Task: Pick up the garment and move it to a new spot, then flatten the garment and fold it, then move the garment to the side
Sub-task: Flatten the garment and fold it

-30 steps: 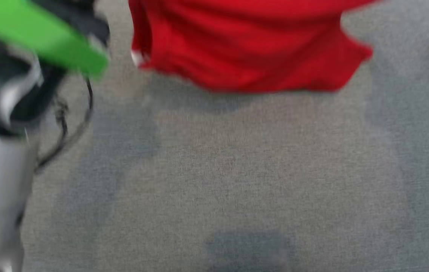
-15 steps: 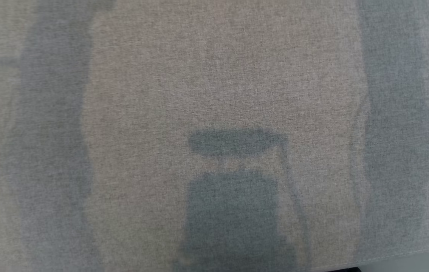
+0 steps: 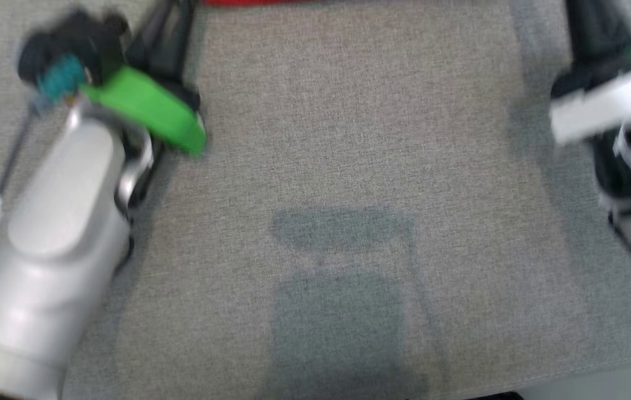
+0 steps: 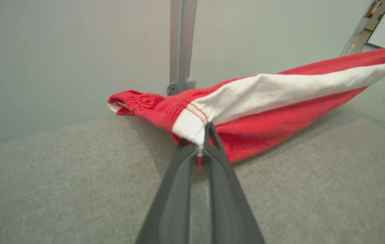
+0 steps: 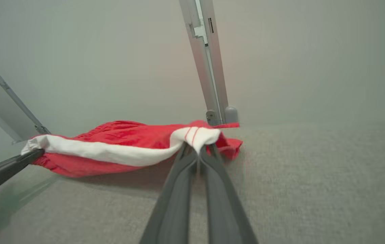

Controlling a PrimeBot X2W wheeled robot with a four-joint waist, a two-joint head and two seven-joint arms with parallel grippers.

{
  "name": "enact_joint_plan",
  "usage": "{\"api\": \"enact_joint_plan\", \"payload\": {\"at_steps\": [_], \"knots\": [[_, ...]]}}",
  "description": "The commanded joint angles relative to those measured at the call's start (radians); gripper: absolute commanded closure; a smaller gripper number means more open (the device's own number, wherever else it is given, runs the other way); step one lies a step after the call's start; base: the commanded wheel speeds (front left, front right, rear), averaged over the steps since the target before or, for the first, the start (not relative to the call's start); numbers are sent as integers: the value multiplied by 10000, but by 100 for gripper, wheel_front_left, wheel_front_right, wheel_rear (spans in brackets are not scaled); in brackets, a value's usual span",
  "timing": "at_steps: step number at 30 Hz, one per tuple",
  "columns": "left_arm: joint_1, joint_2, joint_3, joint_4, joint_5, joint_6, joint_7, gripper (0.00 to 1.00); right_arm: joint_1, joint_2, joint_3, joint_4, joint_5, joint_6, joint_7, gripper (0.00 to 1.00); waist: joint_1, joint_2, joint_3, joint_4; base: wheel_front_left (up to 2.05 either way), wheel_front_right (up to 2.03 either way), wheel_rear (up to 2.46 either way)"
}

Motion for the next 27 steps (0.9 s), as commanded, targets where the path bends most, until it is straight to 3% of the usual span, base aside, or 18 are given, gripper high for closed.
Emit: {"api": "enact_joint_plan", "payload": {"at_steps": [1,10,17,22,27], "knots": [[874,251,50,-411,55,9,-47,100,836,-196,134,-241,15,2,-166,100,0,0,-823,137,0,0,0],[7125,376,467,-3071,-360,1081,-43,100,6154,-484,10,-1705,-50,2,-413,100,0,0,-3745,27,0,0,0],[10967,269,147,-5117,-936,2266,29,100,9857,-252,-1054,-2891,36,1,-249,100,0,0,-5101,242,0,0,0],[11775,260,50,-6284,-1246,2633,279,100,10806,120,-2179,-3703,-21,-1,71,100,0,0,-5092,609,0,0,0],[10761,5,31,-6678,-1473,2523,880,100,9295,147,-2266,-3856,-366,-1,810,100,0,0,-4233,996,0,0,0]]}}
